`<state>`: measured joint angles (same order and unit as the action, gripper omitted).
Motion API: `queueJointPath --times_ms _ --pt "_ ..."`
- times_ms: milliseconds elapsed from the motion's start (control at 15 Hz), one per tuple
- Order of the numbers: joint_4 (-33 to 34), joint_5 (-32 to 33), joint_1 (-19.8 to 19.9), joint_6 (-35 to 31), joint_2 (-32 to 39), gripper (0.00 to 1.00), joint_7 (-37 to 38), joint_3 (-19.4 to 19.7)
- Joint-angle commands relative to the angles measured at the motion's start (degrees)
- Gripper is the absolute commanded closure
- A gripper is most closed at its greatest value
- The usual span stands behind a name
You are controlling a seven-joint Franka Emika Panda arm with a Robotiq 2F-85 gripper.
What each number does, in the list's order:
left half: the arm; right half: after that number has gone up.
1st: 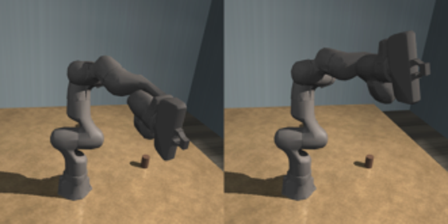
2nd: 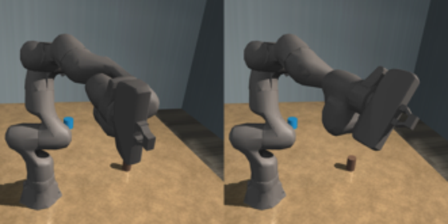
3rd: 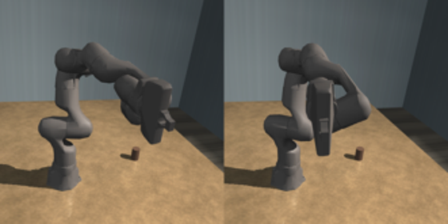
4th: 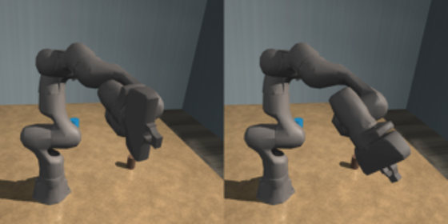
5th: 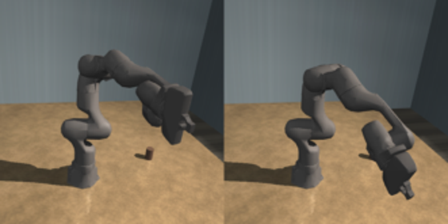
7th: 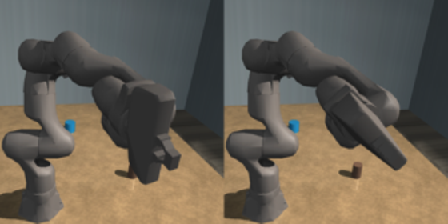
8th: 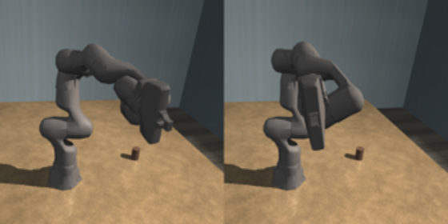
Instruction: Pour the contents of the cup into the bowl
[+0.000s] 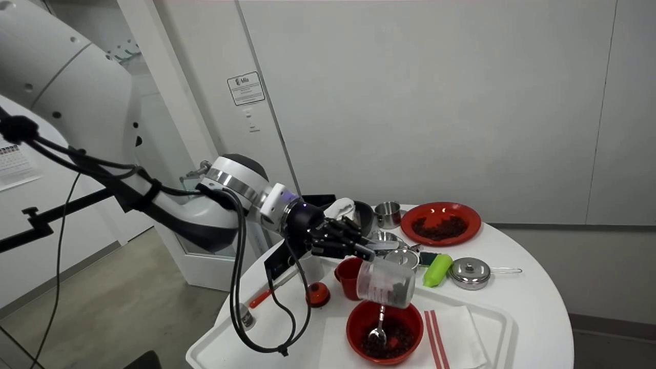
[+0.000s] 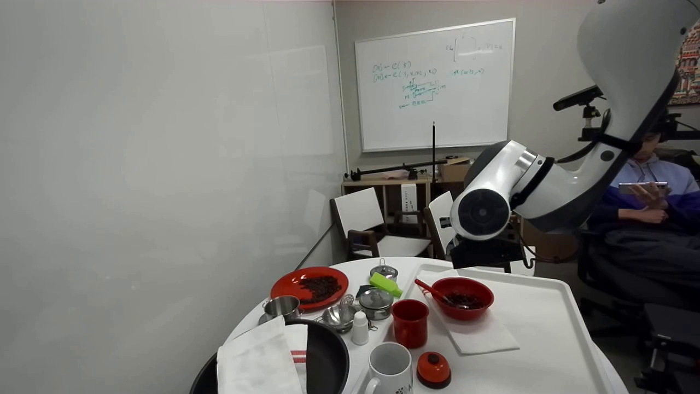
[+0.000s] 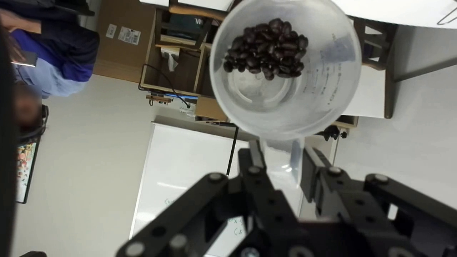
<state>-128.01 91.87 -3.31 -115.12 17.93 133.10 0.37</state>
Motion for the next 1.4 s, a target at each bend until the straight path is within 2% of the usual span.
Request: queueJointPath --times_ms 0,733,1333 --pt "-1.3 4.2 -0.3 4.8 0.7 0.93 5.0 -1.5" --pt "0.0 9.7 -0.7 18.8 7.2 0.93 13.8 -4.3" --pt "0.8 13.2 -0.4 23.0 8.0 0.93 16.4 -4.9"
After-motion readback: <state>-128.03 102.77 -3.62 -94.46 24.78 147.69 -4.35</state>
